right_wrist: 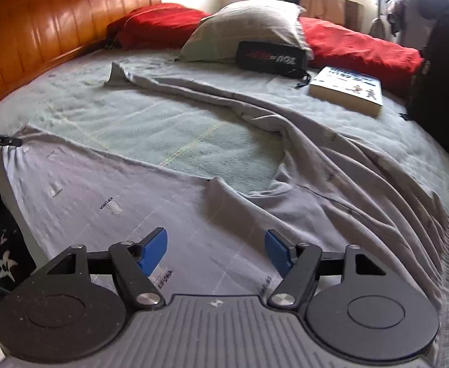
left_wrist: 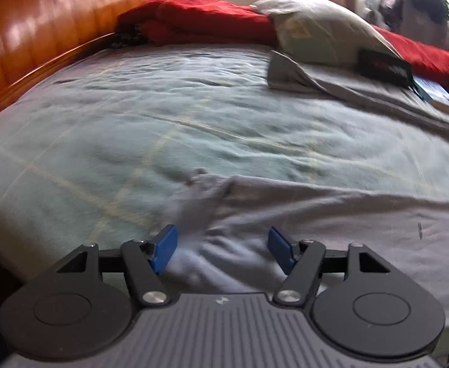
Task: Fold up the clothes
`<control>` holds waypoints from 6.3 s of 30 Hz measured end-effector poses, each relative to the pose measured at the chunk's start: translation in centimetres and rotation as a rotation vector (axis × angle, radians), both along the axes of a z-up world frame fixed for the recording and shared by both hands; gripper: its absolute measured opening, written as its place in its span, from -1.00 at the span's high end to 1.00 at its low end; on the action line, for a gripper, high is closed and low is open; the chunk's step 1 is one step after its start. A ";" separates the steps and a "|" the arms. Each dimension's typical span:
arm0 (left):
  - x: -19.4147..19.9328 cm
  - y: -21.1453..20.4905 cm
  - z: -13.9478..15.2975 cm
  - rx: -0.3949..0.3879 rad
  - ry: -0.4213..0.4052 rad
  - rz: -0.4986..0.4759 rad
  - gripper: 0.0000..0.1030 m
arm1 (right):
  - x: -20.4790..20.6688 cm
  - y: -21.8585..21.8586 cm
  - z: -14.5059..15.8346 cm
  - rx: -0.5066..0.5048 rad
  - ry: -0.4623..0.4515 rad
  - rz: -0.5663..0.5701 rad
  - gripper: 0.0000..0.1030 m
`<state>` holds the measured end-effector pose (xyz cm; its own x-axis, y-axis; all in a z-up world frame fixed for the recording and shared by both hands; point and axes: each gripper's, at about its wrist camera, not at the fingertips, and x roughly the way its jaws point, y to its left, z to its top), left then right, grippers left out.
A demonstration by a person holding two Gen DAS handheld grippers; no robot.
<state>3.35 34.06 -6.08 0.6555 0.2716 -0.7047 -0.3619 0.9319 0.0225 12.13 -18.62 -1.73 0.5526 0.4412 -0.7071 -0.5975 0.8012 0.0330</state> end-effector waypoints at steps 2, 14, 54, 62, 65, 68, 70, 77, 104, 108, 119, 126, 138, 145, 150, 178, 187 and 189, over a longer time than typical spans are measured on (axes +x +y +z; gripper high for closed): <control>-0.4 -1.5 1.0 0.022 -0.036 -0.067 -0.25 | -0.2 -0.4 0.0 0.015 0.001 -0.024 -0.62; -0.2 -4.5 -2.0 -0.008 0.006 -0.111 -0.42 | -1.9 -3.3 -4.9 0.025 0.169 -0.199 -0.76; 2.9 -16.6 0.5 0.079 -0.041 -0.432 -0.54 | 14.0 -1.5 -1.5 -0.076 0.127 -0.302 -0.99; 4.0 -15.7 -1.6 0.066 0.041 -0.366 -0.59 | 13.2 0.8 -5.4 -0.147 0.183 -0.348 -1.00; 3.5 -14.4 -1.7 0.023 0.044 -0.334 -0.65 | 14.6 1.3 -5.5 -0.146 0.155 -0.388 -1.00; 3.1 -13.0 -1.8 0.011 0.050 -0.289 -0.71 | 15.8 1.5 -5.3 -0.145 0.132 -0.421 -1.00; 2.9 -12.4 -1.5 0.001 0.052 -0.262 -0.71 | 15.9 0.7 -5.3 -0.128 0.142 -0.408 -1.00; 2.2 -14.3 1.2 0.017 -0.028 -0.350 -0.67 | 8.2 -6.1 -0.7 0.005 0.121 -0.374 -1.00; 5.7 -26.6 2.6 0.004 -0.044 -0.558 -0.70 | 13.4 -21.6 -4.0 0.124 0.193 -0.551 -0.29; 6.8 -28.5 1.8 -0.016 -0.021 -0.583 -0.70 | 15.3 -20.6 -5.5 0.002 0.143 -0.509 -0.28; 7.5 -29.5 1.6 0.024 0.006 -0.584 -0.71 | 19.9 -22.2 -5.1 -0.023 0.106 -0.577 -0.45; 7.0 -29.1 1.1 0.003 0.012 -0.590 -0.71 | 12.8 -21.9 -0.6 0.186 0.155 -0.463 -0.59; 5.7 -28.9 -1.6 -0.008 0.083 -0.587 -0.71 | 3.5 -18.2 -4.7 0.146 0.260 -0.466 -0.67; 4.5 -28.5 -0.7 -0.038 0.048 -0.589 -0.71 | 0.0 -15.2 -3.8 0.196 0.177 -0.442 -0.82; 3.7 -27.0 -1.4 -0.068 0.059 -0.569 -0.71 | -0.2 -12.9 -5.9 0.176 0.229 -0.439 -0.88; 1.1 -14.9 0.0 -0.051 -0.036 -0.340 -0.72 | -1.2 -10.3 -6.8 0.037 0.162 -0.462 -1.00; 1.0 -17.6 -2.2 -0.065 0.016 -0.328 -0.77 | -2.2 -10.7 -7.0 0.057 0.115 -0.434 -1.00; 1.2 -17.9 -1.6 -0.040 0.033 -0.332 -0.77 | -2.2 -10.7 -7.0 0.057 0.113 -0.433 -1.00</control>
<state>4.59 16.20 -7.65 0.6803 0.0185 -0.7327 -0.0383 0.9992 -0.0103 9.97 -29.28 -8.74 0.6152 0.2263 -0.7552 -0.1978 0.9716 0.1300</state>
